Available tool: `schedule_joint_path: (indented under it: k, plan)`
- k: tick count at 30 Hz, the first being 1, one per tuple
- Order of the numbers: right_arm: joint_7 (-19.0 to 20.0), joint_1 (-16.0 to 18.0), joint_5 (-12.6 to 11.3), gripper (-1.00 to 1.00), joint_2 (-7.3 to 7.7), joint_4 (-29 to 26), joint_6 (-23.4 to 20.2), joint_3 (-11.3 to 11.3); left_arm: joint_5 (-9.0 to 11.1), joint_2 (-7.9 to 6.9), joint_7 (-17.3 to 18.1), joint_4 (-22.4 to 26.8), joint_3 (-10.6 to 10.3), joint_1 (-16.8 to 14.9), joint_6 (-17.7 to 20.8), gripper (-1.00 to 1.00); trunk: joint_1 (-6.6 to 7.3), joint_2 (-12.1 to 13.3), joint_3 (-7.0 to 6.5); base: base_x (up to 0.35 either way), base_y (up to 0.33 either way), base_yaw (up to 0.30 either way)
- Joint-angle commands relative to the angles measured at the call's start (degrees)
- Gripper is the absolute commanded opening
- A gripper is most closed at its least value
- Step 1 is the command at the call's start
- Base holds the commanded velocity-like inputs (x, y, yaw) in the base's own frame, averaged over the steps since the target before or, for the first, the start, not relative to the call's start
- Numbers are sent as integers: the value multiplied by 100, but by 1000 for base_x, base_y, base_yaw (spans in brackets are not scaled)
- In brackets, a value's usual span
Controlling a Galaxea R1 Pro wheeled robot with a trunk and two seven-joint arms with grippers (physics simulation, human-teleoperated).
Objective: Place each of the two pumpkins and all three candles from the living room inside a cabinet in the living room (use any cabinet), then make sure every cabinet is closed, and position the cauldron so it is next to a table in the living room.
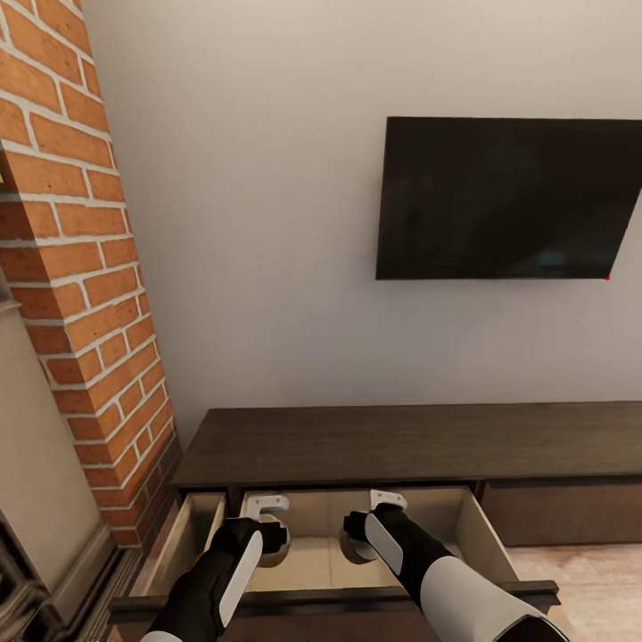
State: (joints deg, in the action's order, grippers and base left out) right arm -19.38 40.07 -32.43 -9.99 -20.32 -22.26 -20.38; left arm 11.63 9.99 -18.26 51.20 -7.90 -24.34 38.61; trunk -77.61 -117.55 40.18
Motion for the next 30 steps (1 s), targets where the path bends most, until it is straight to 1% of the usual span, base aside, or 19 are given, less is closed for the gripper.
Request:
schedule_joint_path:
  k: [1, 6, 13, 18, 24, 30]
  plan:
    - [3, 1, 3, -100, 0, 0, 7, 0, -3, 0, -1, -2, -1, -1, -2, -100, -22, -42, 18, 0, 0, 0]
    - [4, -6, 16, -100, 0, -13, 42, -1, -3, 0, -2, -5, -1, -1, -9, -100, -132, -242, 108, 0, 0, 0]
    - [-4, -7, 12, -100, 0, -39, 54, 2, -2, 0, -1, -9, -4, -1, -2, -100, -132, -242, 108, 0, 0, 4]
    - [-4, -7, 9, -100, 0, -42, 61, 3, -3, 0, -2, -20, -9, -1, 5, -100, -132, -242, 102, 53, -89, 148]
    - [-4, -7, 9, -100, 0, -46, 63, 0, -3, 0, -2, -23, -9, -1, 6, -100, -132, -242, 100, 27, -33, 29]
    - [-4, -7, 9, -100, 0, -45, 65, -1, -3, 0, -2, -23, -10, -1, 4, -100, -132, -242, 100, 147, -134, 2]
